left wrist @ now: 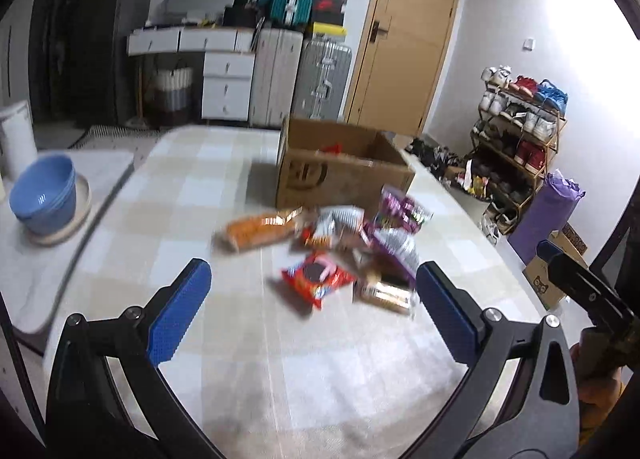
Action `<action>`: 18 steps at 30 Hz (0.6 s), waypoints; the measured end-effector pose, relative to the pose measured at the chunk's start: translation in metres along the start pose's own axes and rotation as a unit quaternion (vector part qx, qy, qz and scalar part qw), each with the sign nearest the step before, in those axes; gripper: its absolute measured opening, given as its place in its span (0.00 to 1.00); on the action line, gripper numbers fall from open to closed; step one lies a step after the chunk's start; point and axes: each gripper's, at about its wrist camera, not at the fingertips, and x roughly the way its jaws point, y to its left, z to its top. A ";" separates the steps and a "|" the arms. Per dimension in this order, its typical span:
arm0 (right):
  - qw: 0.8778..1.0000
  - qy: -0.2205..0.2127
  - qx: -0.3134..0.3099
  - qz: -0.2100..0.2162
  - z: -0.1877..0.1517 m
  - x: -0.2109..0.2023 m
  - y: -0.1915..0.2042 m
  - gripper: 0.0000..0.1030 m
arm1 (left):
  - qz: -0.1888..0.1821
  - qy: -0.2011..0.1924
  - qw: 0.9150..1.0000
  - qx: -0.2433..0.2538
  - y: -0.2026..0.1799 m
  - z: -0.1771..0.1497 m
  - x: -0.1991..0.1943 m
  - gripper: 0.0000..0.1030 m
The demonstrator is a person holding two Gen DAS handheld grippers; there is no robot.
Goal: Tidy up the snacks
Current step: 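Withdraw both tools from the box toward the remaining snacks, then grasp the red Oreo pack with the left tool while the right tool grasps the white chip bag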
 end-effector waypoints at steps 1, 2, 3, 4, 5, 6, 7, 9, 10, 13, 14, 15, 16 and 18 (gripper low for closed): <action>1.000 0.005 0.002 0.000 -0.002 0.003 -0.001 0.99 | 0.000 0.007 1.000 -0.003 0.002 -0.003 0.006 0.99; 1.000 0.008 0.003 0.002 -0.002 0.007 -0.003 0.99 | 0.003 0.013 1.000 -0.003 0.004 -0.006 0.012 0.99; 1.000 0.012 0.004 0.001 -0.003 0.010 -0.004 0.99 | 0.004 0.016 1.000 -0.003 0.004 -0.007 0.019 0.99; 1.000 0.014 0.005 -0.001 -0.004 0.013 -0.005 0.99 | 0.005 0.018 1.000 -0.003 0.004 -0.008 0.023 0.99; 1.000 0.016 0.006 -0.001 -0.005 0.014 -0.006 0.99 | 0.006 0.020 1.000 -0.004 0.005 -0.009 0.029 0.99; 1.000 0.019 0.007 0.000 -0.007 0.018 -0.008 0.99 | 0.006 0.023 1.000 -0.004 0.006 -0.009 0.034 0.99; 1.000 0.022 0.007 -0.001 -0.008 0.020 -0.009 0.99 | 0.007 0.028 1.000 -0.005 0.006 -0.011 0.040 0.99; 1.000 0.027 0.009 -0.001 -0.009 0.026 -0.013 0.99 | 0.009 0.039 0.999 -0.010 0.006 -0.013 0.052 0.99; 0.999 0.030 0.012 -0.001 -0.011 0.030 -0.015 0.99 | 0.005 0.048 0.999 -0.015 0.007 -0.015 0.062 0.99; 0.999 0.038 0.021 0.004 -0.016 0.041 -0.024 0.99 | 0.003 0.075 0.997 -0.025 0.009 -0.020 0.087 0.99; 0.999 0.041 0.024 0.004 -0.016 0.044 -0.027 0.99 | -0.002 0.085 0.996 -0.032 0.011 -0.021 0.098 0.99; 0.999 0.044 0.029 0.006 -0.018 0.048 -0.031 0.99 | -0.004 0.091 0.995 -0.039 0.013 -0.022 0.111 0.99; 0.998 0.049 0.034 0.008 -0.020 0.052 -0.035 0.99 | -0.003 0.096 0.994 -0.043 0.015 -0.022 0.117 0.99; 0.998 0.055 0.041 0.008 -0.023 0.059 -0.044 0.99 | 0.004 0.113 0.992 -0.056 0.020 -0.023 0.138 0.99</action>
